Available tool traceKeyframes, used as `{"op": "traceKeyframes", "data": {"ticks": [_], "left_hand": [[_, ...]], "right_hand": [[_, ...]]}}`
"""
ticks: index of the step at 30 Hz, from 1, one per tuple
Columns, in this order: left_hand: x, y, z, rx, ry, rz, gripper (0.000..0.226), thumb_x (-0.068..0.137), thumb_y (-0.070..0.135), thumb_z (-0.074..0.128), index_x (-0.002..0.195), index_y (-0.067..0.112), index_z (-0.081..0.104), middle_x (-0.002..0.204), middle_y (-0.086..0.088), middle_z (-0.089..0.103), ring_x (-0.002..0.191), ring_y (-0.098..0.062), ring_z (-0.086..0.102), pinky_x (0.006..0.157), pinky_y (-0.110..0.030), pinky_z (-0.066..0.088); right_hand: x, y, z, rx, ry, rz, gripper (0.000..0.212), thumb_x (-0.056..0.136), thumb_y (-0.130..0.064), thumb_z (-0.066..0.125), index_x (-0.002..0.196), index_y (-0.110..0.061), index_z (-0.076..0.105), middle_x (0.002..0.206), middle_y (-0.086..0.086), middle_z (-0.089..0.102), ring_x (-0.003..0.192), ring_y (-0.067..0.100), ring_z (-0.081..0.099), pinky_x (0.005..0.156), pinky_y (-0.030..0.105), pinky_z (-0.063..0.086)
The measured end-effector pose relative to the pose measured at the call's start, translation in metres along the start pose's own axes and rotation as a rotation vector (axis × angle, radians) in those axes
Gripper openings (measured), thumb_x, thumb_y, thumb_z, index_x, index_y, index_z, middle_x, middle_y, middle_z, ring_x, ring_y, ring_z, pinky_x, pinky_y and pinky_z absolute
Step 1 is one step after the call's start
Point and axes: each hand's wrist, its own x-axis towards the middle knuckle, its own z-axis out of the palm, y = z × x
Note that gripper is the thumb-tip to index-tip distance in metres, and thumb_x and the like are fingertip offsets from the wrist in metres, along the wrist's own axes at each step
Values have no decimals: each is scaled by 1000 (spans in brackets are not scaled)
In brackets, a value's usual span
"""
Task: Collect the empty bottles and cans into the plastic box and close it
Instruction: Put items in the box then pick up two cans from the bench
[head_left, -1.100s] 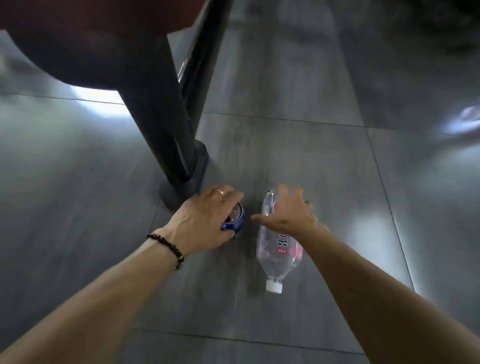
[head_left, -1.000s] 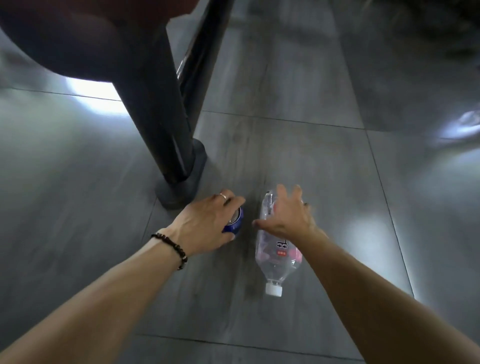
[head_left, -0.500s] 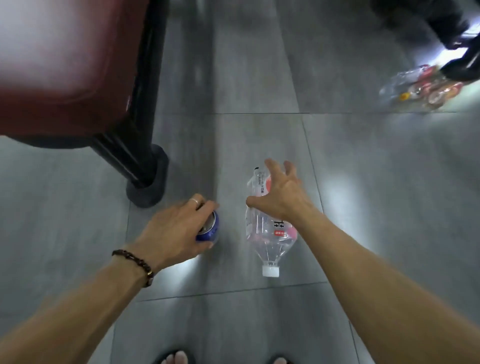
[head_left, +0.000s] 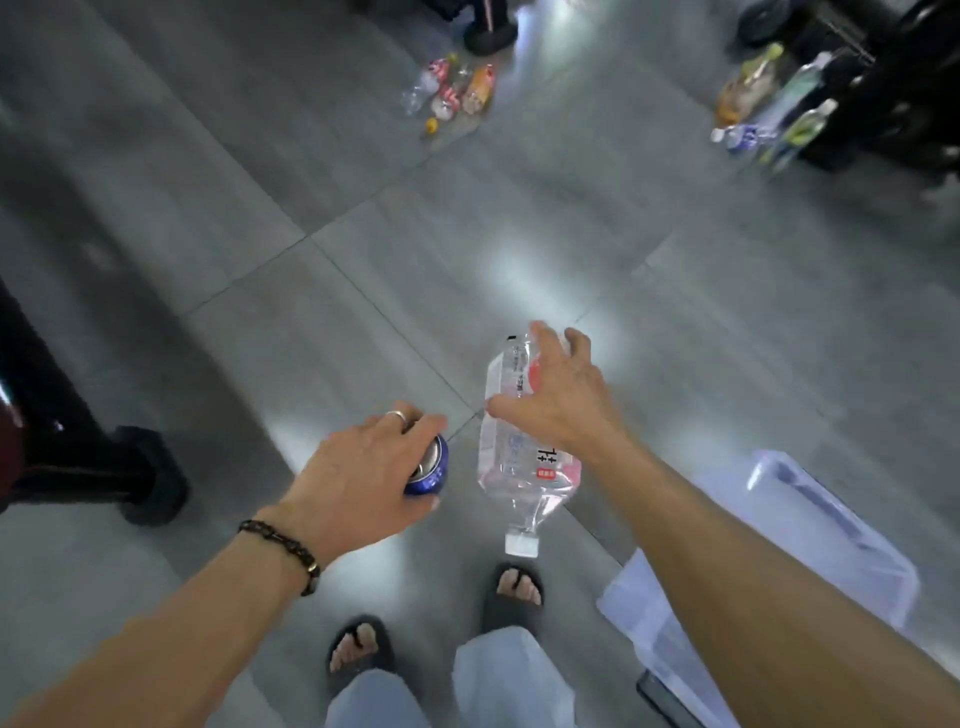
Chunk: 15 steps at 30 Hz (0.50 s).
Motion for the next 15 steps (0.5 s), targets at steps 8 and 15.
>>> {"op": "traceKeyframes", "data": {"ticks": [8,15], "left_hand": [[61,193,34,81,-100,320,58,73,45,63,124,29,43,117,5,54,93,-24,61,66,-35,52],[108,342,156,153,-168,493,61,78,41,65,130,29,37,123,8,49,96,-17,57,65,-32,53]], "right_hand": [[-89,197,-85,166,245,266,92,69,-43,72,145,-23,24,145,13,29,136,29,35,107,42,36],[-134,398,-68,242,309,483,98,68,-46,72,148,-30,17,154,10,13,130,40,34,102,43,36]]}}
